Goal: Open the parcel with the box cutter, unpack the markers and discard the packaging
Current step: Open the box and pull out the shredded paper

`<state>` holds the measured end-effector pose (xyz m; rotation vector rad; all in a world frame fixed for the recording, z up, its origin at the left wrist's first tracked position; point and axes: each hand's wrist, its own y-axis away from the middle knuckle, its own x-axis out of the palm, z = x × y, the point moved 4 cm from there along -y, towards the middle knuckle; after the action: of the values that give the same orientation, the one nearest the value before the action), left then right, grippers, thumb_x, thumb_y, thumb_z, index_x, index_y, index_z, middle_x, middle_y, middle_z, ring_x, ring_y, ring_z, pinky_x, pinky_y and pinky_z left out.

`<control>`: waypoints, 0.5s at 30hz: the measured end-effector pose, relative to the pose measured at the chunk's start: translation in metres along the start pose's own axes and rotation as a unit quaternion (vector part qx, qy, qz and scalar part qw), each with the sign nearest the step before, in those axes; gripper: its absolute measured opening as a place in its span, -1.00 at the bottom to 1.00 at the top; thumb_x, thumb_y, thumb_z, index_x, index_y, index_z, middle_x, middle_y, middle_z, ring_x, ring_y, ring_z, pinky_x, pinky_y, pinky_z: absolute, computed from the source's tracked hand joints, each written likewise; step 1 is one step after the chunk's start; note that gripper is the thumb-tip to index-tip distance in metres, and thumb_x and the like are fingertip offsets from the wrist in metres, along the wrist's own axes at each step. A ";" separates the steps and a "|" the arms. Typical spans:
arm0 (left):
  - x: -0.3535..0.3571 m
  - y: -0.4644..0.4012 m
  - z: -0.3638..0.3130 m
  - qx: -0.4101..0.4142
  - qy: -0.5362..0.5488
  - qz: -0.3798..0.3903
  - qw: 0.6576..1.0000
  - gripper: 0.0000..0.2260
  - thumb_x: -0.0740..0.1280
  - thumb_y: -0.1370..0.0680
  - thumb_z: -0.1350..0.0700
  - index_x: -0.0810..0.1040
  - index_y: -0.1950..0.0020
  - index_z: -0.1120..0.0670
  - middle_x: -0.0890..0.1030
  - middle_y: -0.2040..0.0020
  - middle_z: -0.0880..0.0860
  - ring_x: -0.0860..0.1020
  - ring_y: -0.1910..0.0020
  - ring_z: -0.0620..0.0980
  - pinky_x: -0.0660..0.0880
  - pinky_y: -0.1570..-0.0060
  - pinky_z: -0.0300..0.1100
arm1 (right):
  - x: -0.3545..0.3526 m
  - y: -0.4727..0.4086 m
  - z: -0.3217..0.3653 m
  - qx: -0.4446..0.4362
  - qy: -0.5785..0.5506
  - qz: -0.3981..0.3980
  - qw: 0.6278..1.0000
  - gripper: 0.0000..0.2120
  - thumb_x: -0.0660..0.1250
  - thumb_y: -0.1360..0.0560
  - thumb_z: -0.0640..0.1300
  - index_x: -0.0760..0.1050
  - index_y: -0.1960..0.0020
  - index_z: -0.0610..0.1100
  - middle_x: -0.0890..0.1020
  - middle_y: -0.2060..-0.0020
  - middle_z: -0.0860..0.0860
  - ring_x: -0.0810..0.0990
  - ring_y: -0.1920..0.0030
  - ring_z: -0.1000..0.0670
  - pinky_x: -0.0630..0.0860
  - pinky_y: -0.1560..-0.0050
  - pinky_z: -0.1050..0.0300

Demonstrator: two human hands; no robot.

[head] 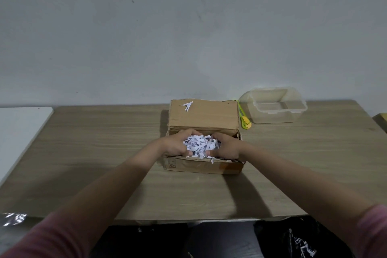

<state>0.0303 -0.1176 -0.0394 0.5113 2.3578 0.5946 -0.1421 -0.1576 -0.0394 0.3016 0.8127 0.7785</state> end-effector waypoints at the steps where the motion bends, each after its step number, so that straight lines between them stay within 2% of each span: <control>1: 0.001 0.000 0.001 0.001 0.018 -0.005 1.000 -0.40 0.40 -0.26 0.14 0.34 -0.21 -0.29 0.36 -0.33 0.05 0.41 -0.28 0.06 0.40 -0.30 0.00 | 0.002 0.000 -0.001 0.001 -0.023 0.001 1.000 -0.41 0.43 -0.45 -0.02 0.30 -0.38 -0.14 0.46 -0.14 0.01 0.44 -0.10 0.01 0.36 -0.08 0.20; 6: 0.000 0.000 0.001 -0.002 0.076 -0.012 0.997 -0.42 0.41 -0.34 0.31 0.36 -0.24 -0.14 0.43 -0.30 0.08 0.44 -0.27 0.07 0.42 -0.26 -0.04 | 0.006 -0.004 -0.003 -0.004 -0.112 -0.003 0.994 -0.48 0.48 -0.40 -0.07 0.38 -0.29 -0.15 0.57 -0.05 -0.02 0.54 0.09 0.10 0.46 0.11 0.25; 11: 0.001 0.000 -0.002 -0.004 0.099 -0.016 0.995 -0.46 0.35 -0.40 0.43 0.37 -0.25 -0.04 0.48 -0.22 0.07 0.46 -0.15 0.00 0.44 -0.22 -0.08 | 0.008 -0.007 -0.007 -0.001 -0.136 0.001 0.991 -0.49 0.50 -0.38 -0.06 0.40 -0.26 -0.13 0.59 -0.10 -0.06 0.56 -0.04 -0.01 0.50 -0.06 0.12; 15: 0.000 0.001 -0.005 -0.010 0.116 -0.035 0.993 -0.44 0.34 -0.40 0.46 0.38 -0.32 0.05 0.50 -0.16 0.07 0.49 -0.10 0.01 0.49 -0.10 -0.11 | 0.006 -0.005 -0.007 -0.007 -0.173 -0.002 0.985 -0.61 0.48 -0.41 -0.10 0.45 -0.17 -0.12 0.62 -0.03 -0.02 0.59 -0.04 0.00 0.52 -0.06 0.17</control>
<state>0.0272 -0.1182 -0.0358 0.3651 2.5734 0.6771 -0.1423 -0.1570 -0.0496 0.4095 0.4808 0.7022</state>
